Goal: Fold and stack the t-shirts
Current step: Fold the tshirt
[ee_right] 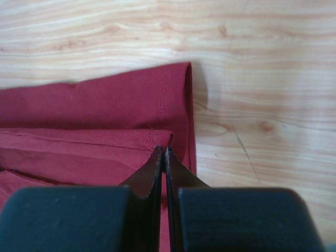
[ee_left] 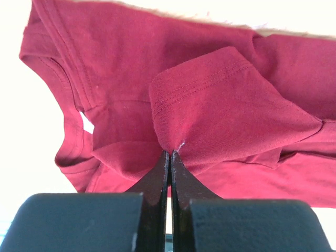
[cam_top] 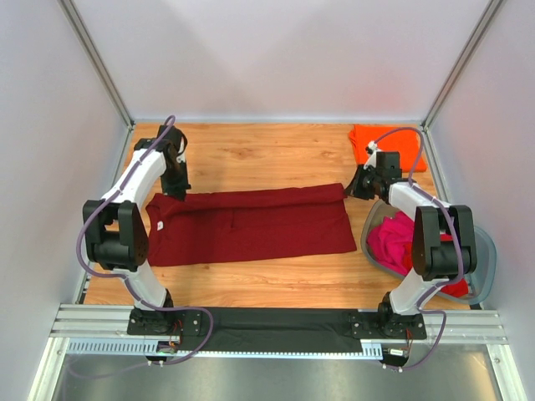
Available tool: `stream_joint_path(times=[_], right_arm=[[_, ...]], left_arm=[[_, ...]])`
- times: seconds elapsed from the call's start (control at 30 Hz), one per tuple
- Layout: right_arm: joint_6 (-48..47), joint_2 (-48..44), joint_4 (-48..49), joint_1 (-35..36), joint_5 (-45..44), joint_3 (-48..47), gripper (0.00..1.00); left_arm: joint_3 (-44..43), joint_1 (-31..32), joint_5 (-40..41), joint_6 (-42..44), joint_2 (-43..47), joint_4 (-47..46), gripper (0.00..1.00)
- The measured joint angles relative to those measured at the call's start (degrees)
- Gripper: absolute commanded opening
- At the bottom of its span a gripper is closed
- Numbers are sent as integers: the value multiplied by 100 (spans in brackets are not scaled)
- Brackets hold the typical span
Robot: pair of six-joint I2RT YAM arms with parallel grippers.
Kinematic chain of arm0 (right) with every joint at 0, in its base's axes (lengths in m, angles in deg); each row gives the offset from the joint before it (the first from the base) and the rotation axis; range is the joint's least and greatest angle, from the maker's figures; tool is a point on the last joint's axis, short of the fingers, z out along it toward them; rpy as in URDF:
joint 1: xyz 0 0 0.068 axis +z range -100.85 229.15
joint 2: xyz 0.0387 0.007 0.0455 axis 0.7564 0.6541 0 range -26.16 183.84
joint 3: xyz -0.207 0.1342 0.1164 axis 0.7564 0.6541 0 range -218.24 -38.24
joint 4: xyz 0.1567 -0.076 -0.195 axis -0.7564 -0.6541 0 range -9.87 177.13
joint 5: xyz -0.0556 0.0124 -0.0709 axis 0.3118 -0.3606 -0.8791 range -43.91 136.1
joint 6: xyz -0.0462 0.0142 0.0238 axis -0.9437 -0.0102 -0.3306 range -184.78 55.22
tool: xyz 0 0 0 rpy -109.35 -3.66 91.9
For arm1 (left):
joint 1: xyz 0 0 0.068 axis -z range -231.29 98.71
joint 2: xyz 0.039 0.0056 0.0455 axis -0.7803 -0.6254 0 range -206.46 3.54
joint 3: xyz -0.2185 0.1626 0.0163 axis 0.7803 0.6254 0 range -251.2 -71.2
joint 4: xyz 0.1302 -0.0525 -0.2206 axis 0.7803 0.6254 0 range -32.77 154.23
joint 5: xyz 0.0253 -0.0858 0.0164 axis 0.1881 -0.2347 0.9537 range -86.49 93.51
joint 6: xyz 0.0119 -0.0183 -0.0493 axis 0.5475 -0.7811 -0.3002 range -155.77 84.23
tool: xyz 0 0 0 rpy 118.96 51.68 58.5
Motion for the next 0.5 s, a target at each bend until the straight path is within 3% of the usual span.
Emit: stream_joint_path(times=[0.5], right_arm=[[59, -33, -59, 17, -17, 240, 0]], left_arm=[[315, 0, -162, -17, -238, 190, 0]])
